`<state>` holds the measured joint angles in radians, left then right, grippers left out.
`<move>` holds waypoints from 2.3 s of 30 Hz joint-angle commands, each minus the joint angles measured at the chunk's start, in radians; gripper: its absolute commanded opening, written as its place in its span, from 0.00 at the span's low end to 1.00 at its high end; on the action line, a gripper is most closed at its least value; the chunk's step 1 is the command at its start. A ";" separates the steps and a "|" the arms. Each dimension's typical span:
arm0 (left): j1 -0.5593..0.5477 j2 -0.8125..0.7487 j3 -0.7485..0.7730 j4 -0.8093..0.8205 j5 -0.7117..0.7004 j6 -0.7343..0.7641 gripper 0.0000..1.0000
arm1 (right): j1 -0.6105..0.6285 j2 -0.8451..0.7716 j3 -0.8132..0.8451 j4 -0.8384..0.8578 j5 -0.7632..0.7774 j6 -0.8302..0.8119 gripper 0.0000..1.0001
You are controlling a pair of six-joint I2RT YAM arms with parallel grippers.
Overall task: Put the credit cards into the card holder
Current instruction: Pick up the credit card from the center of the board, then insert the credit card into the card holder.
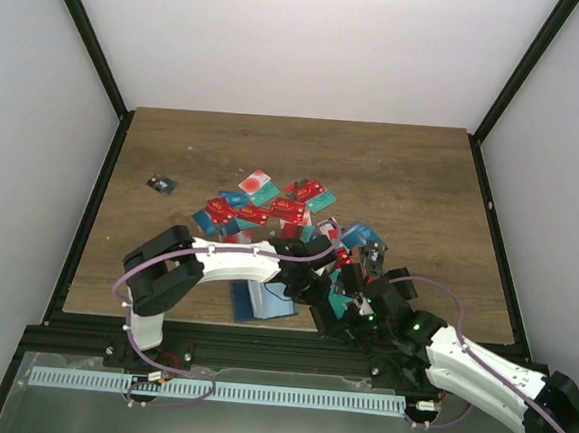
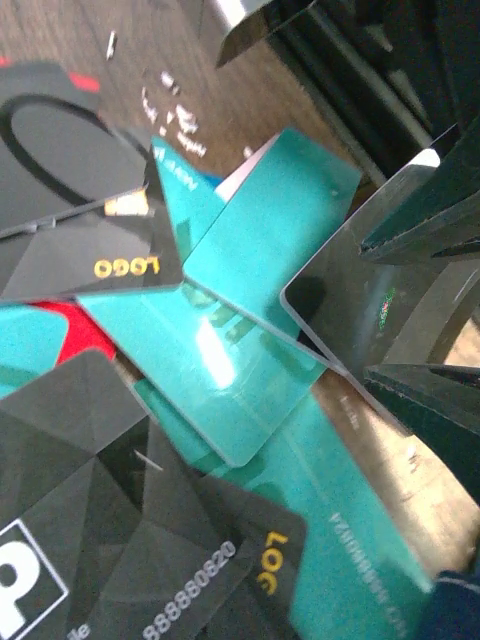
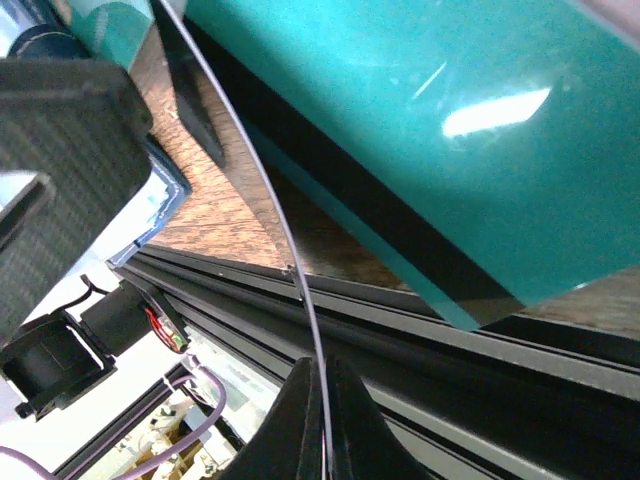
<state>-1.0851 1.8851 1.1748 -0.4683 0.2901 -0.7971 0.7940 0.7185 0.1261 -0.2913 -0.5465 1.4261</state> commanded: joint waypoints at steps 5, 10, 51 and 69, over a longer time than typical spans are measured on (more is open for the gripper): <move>0.010 -0.171 0.022 -0.073 -0.050 -0.071 0.30 | -0.005 -0.010 0.110 -0.122 0.055 -0.034 0.01; 0.051 -0.321 0.020 -0.122 -0.117 -0.132 0.31 | -0.039 -0.004 0.230 -0.138 0.090 -0.095 0.01; 0.150 -0.852 -0.273 0.441 -0.119 -0.419 0.25 | -0.095 0.038 0.431 0.706 -0.076 -0.043 0.01; 0.152 -0.934 -0.298 0.137 -0.204 -0.366 0.04 | -0.100 0.097 0.535 0.362 -0.068 -0.292 0.66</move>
<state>-0.9398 0.9844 0.8921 -0.1703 0.1123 -1.1992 0.7013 0.7940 0.5652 0.2245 -0.6243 1.2819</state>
